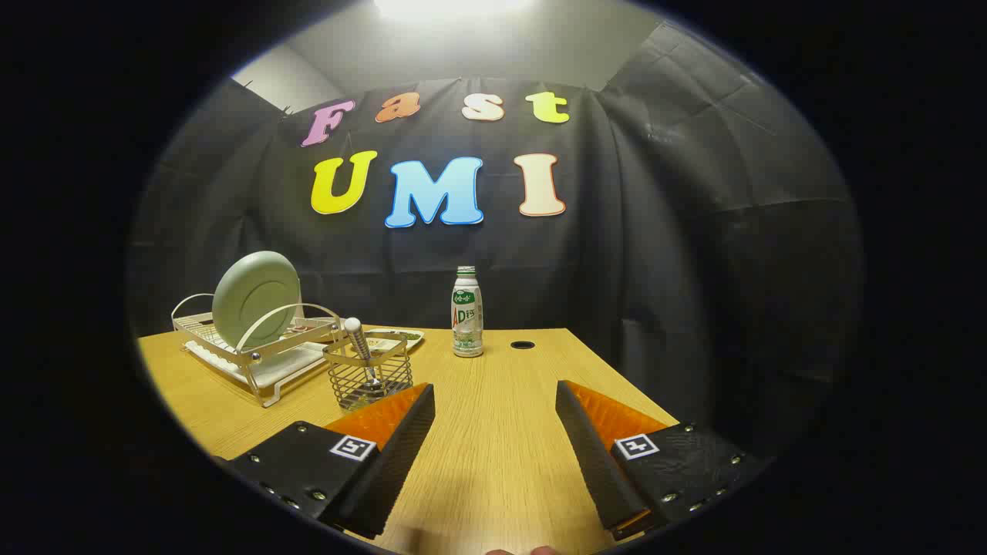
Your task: Take the plate from the dish rack, then take the spoon from the basket and place it into the plate.
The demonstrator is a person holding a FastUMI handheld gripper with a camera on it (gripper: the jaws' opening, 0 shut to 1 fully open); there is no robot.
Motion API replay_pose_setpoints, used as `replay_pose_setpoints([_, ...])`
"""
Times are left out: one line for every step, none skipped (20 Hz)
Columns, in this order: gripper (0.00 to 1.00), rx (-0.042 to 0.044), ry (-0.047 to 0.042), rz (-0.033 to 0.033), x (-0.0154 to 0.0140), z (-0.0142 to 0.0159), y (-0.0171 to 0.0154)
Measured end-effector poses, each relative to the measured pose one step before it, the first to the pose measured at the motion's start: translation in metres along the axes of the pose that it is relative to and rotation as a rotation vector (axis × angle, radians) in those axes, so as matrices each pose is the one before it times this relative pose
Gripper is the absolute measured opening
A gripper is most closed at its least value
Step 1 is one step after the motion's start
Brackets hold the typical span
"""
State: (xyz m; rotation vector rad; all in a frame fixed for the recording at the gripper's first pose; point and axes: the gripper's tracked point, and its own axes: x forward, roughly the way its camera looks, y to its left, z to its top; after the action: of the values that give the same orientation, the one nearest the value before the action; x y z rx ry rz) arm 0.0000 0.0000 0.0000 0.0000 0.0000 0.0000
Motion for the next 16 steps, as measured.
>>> replay_pose_setpoints([0.97,0.00380,-0.00103,-0.00102,0.00054,-0.00078,-0.00045])
replay_pose_setpoints([0.97,-0.00359,0.00005,0.00099,0.00005,0.00066,0.00131])
replay_pose_setpoints([0.97,-0.00187,-0.00708,0.00038,0.00238,0.00064,-0.00106])
replay_pose_setpoints([0.97,0.00421,0.01449,0.00349,0.00294,-0.00165,-0.00113])
replay_pose_setpoints([0.97,0.00354,-0.01384,-0.00166,-0.00148,0.00074,0.00155])
replay_pose_setpoints([0.97,-0.00164,0.00700,0.00363,0.00395,-0.00137,0.00098])
replay_pose_setpoints([0.97,-0.00068,0.00818,-0.00102,0.01116,-0.00117,-0.00184])
replay_pose_setpoints([0.97,0.00935,-0.00329,-0.00108,0.01590,0.00441,-0.00104])
replay_pose_setpoints([0.97,0.01005,-0.00331,-0.00124,0.01460,0.00261,-0.00090])
replay_pose_setpoints([0.97,0.01604,0.01248,0.01153,0.01388,0.00065,0.00217])
replay_pose_setpoints([0.97,0.01310,-0.00041,0.00579,0.00580,0.00108,-0.00020])
replay_pose_setpoints([0.97,0.01249,-0.00809,-0.00460,0.00790,0.00918,-0.00155])
replay_pose_setpoints([0.97,0.00426,-0.01556,-0.00771,0.00548,0.01286,-0.00326])
replay_pose_setpoints([0.97,-0.00629,-0.02430,-0.00708,0.00428,0.01528,-0.00109])
replay_pose_setpoints([0.97,-0.01220,-0.01276,-0.00164,0.00209,0.01577,0.00037])
replay_pose_setpoints([0.97,-0.00115,-0.01049,0.00279,-0.00110,0.01561,0.00103])
